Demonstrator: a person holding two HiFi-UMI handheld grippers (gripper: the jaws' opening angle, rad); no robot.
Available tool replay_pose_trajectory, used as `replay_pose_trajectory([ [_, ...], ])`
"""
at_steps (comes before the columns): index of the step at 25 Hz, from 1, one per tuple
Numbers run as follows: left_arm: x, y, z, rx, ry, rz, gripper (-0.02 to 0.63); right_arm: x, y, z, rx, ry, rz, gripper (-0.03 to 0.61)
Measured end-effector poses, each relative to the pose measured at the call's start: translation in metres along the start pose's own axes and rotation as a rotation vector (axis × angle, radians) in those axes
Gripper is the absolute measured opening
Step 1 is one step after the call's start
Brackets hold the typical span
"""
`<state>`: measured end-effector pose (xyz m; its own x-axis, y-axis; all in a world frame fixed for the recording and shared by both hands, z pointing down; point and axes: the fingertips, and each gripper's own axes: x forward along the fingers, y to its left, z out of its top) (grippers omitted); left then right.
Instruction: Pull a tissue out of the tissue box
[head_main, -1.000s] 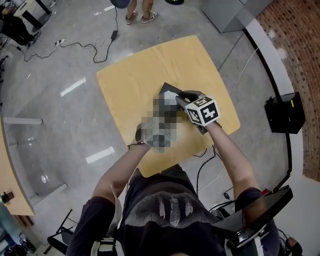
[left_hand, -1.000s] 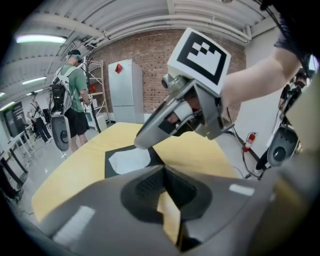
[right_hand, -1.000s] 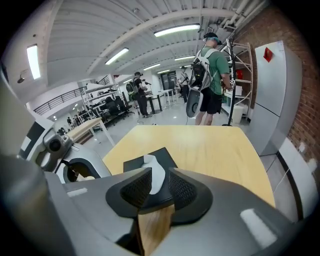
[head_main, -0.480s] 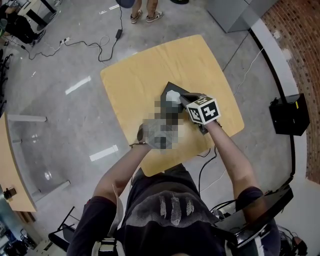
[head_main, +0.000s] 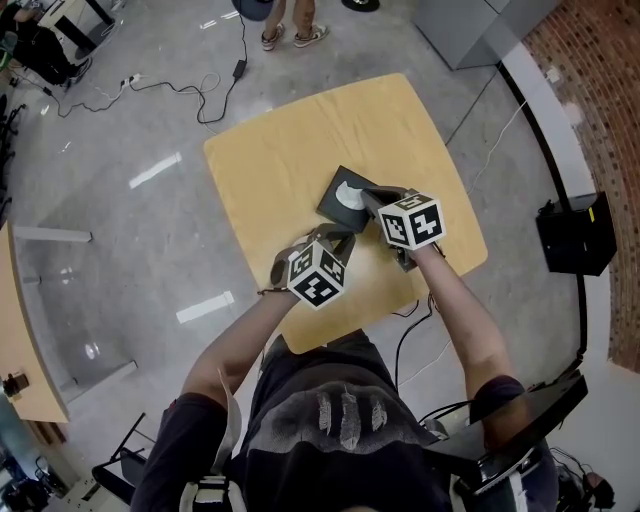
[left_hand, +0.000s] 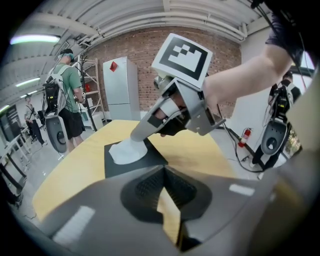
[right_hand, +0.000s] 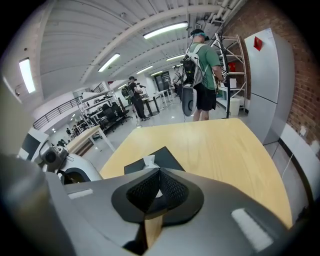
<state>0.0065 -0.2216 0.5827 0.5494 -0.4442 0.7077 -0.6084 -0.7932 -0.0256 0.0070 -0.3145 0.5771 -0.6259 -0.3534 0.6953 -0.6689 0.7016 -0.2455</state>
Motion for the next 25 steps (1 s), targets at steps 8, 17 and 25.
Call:
replay_pose_trajectory([
  [8,-0.01,0.009,-0.005,-0.038,-0.018,0.015,0.0,-0.007,0.005,0.003,-0.002,-0.019,-0.004,0.0],
  [17,-0.018,0.012,-0.009,-0.038,-0.012,0.014,0.0,-0.014,0.01,0.013,0.01,-0.041,-0.01,0.0],
  [25,-0.024,0.009,-0.016,-0.01,-0.006,0.005,0.0,-0.015,0.021,0.018,0.001,-0.056,0.006,0.0],
])
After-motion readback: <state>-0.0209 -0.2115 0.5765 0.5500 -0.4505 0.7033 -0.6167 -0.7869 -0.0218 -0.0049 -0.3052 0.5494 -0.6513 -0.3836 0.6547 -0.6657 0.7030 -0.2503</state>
